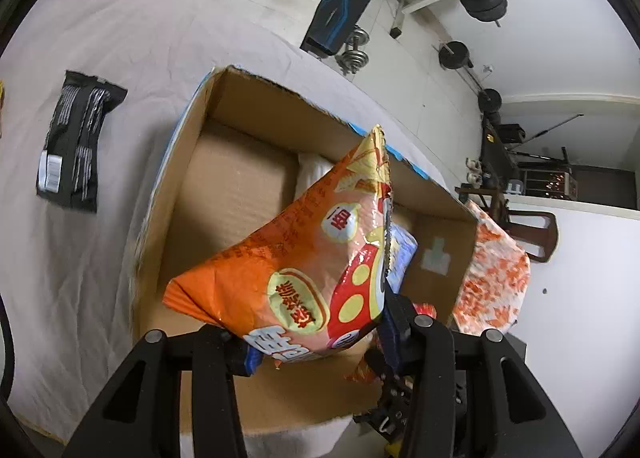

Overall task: Organize snacks
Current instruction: 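Open both tools to release the packets into the box and withdraw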

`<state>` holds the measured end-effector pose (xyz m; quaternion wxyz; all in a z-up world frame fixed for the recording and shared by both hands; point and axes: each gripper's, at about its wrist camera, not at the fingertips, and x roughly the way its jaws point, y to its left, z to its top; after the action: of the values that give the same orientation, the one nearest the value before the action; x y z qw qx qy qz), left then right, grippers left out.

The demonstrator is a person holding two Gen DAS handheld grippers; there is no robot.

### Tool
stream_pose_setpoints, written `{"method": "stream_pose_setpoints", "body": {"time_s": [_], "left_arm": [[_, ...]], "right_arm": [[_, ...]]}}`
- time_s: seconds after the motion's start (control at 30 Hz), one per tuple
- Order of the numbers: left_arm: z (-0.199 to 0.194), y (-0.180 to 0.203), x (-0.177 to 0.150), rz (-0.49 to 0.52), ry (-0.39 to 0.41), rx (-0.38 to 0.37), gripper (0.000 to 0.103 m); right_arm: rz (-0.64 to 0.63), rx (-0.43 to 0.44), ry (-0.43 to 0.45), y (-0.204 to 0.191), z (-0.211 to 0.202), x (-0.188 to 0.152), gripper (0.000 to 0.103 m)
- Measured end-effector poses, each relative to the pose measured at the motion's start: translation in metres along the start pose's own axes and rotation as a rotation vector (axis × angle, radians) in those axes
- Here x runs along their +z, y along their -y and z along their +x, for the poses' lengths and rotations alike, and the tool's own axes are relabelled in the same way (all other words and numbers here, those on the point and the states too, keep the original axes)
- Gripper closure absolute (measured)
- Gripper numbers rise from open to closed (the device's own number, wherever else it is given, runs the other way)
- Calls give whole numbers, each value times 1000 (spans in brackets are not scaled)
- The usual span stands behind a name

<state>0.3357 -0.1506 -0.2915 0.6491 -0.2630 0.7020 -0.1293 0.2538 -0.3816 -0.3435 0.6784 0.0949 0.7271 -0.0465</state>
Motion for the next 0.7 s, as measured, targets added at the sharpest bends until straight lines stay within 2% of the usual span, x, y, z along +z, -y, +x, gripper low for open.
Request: {"method": "stream_pose_setpoints", "body": {"time_s": [0.1,0.2,0.27,0.3,0.33,0.53,0.63,0.7], "left_arm": [[12,5,7,13,-17,22,59],[17,8,11,5,-5,79,56],[16,12,13,38,27,128,45],[14,14,13,53,43,143,43],[12,15,13,63,56,143,39],[-1,15,3,100,102,177,11],[-11,17,-10,145,137,224,10],[-15,19,-22,180,158,260,3]], "right_arm": [[-8,-2,-19,4,14,4,56],[-19,10,-37,7,22,6,55],[-25,18,-49,7,26,9,50],[-23,23,-42,9,24,10,43],[-26,23,-32,9,22,11,38],[-29,21,2,9,9,12,19],[-29,15,17,11,2,8,16],[-29,15,25,11,-1,4,12]]}}
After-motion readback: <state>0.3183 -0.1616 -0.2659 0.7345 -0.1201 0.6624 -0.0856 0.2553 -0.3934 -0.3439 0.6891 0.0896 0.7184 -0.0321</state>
